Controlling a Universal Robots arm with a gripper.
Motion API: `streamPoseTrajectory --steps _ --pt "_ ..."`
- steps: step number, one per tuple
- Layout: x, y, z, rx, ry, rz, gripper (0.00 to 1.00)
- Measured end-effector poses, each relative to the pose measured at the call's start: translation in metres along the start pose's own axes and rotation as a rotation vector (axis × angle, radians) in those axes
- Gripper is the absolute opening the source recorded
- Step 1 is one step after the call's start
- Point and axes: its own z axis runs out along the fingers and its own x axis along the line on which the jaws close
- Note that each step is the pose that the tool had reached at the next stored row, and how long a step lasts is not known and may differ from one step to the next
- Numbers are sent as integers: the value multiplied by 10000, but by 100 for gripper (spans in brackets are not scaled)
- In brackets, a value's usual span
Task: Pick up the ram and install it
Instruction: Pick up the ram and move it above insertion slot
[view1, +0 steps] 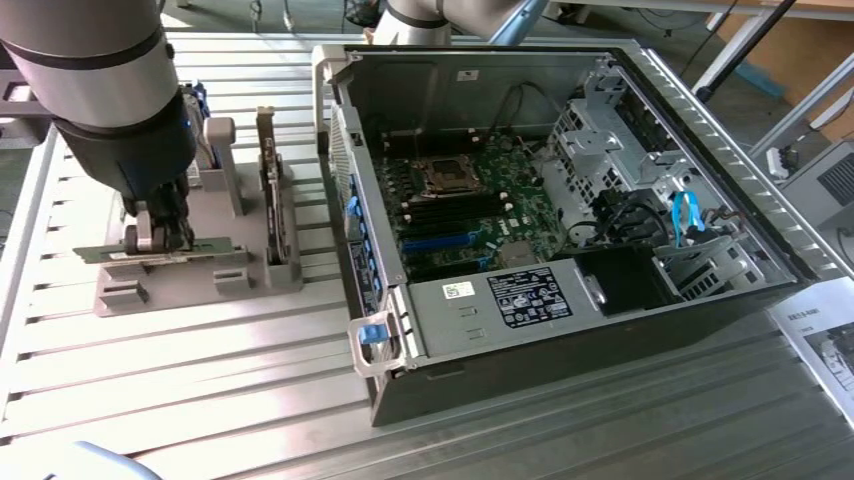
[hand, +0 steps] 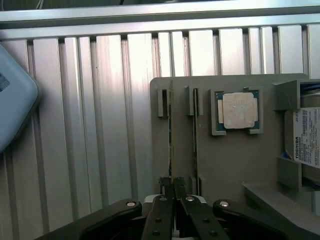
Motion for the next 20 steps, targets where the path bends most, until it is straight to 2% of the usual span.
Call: streamPoseTrajectory --steps 20 --pt "-12 17 -457 1 55 -70 13"
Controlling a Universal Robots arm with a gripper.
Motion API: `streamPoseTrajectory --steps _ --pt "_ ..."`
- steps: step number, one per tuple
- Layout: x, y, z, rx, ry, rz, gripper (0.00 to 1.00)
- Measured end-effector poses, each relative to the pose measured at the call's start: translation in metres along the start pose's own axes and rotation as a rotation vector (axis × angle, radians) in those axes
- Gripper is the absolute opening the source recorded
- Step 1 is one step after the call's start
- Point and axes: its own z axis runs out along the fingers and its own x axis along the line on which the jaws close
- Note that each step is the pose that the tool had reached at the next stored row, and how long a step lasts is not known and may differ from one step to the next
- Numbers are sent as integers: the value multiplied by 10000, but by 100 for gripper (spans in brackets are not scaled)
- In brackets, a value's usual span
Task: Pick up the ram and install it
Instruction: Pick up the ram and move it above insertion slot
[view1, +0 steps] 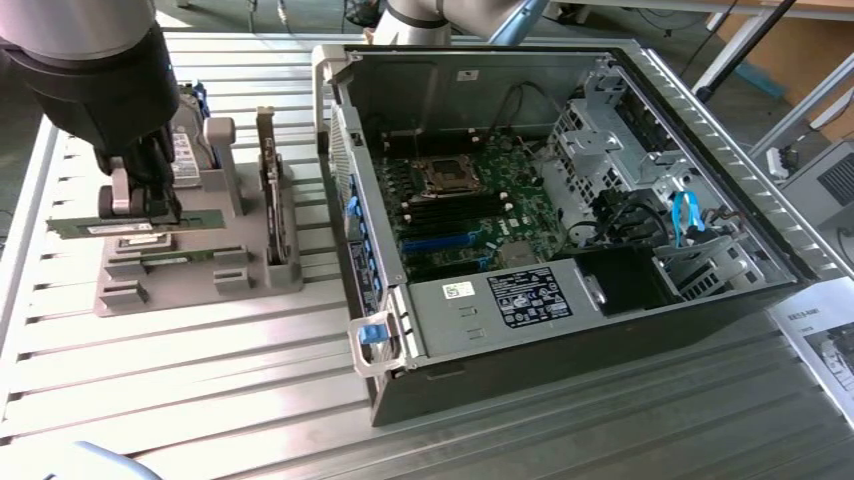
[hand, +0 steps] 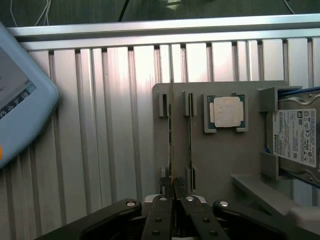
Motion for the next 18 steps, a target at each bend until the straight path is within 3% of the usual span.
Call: streamPoseTrajectory --steps 18 --pt "-8 14 -400 4 118 -104 13"
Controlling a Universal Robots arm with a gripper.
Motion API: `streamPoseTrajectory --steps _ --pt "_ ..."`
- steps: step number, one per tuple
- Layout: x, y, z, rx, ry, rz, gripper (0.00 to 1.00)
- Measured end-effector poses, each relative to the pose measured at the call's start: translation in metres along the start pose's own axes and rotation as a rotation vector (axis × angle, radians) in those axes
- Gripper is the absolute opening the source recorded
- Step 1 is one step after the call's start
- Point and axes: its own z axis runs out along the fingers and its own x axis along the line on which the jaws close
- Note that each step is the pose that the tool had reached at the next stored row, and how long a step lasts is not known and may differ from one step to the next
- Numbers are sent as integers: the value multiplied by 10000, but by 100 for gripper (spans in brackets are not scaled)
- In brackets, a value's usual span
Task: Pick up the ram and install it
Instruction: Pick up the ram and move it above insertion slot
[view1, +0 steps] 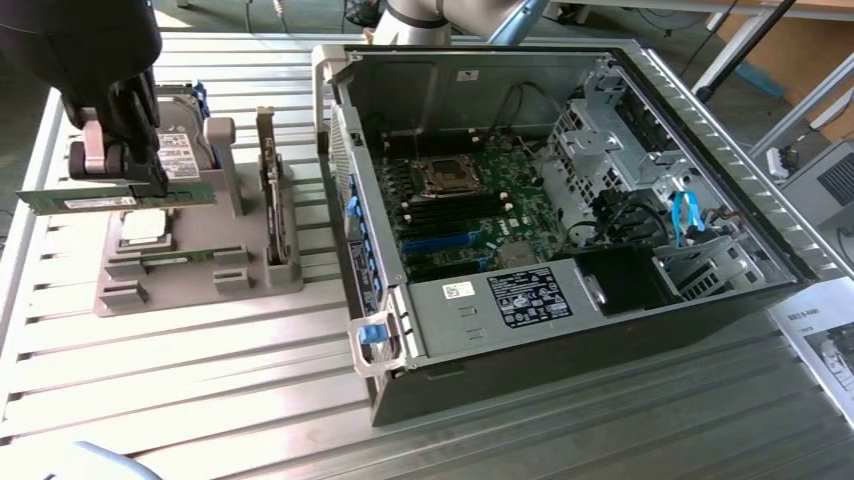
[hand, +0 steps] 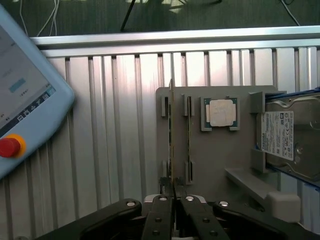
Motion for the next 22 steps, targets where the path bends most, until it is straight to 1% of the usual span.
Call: streamPoseTrajectory --steps 5,12,22 --pt "0 2 -68 2 29 -21 13" --pt "-1 3 -79 2 32 -24 13" --pt "-2 8 -222 1 32 -24 13"
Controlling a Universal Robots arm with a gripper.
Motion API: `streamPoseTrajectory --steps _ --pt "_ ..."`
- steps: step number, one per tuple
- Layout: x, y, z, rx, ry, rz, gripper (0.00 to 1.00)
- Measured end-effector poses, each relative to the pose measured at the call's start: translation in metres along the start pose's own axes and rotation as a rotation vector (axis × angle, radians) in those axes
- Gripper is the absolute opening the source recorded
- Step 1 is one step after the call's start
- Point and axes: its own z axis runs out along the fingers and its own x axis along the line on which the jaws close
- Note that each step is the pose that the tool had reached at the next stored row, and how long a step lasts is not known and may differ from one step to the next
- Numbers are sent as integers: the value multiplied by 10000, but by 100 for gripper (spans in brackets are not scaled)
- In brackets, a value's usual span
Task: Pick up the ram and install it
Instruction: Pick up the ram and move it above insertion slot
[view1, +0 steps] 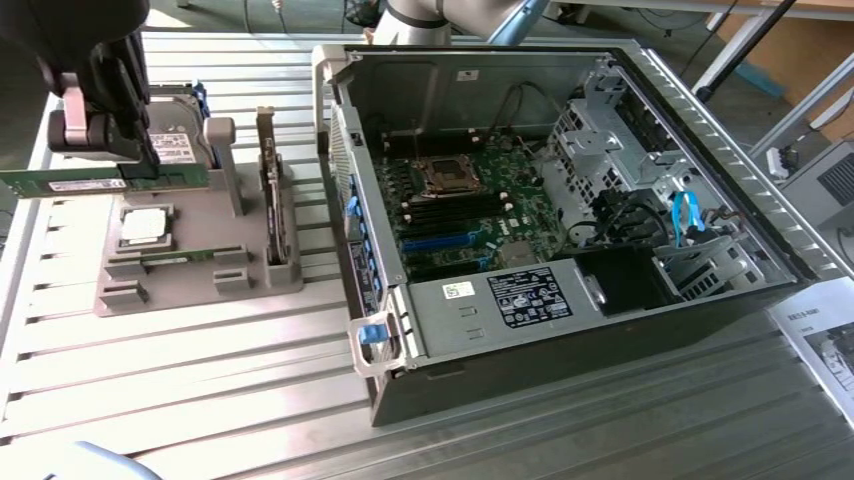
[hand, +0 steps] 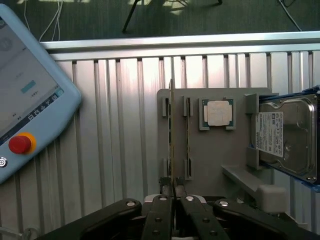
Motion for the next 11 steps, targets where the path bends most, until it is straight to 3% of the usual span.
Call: streamPoseTrajectory --steps 7,11 --pt "-1 -1 -8 -1 1 -1 13" --pt "-3 -52 -13 0 0 -10 13"
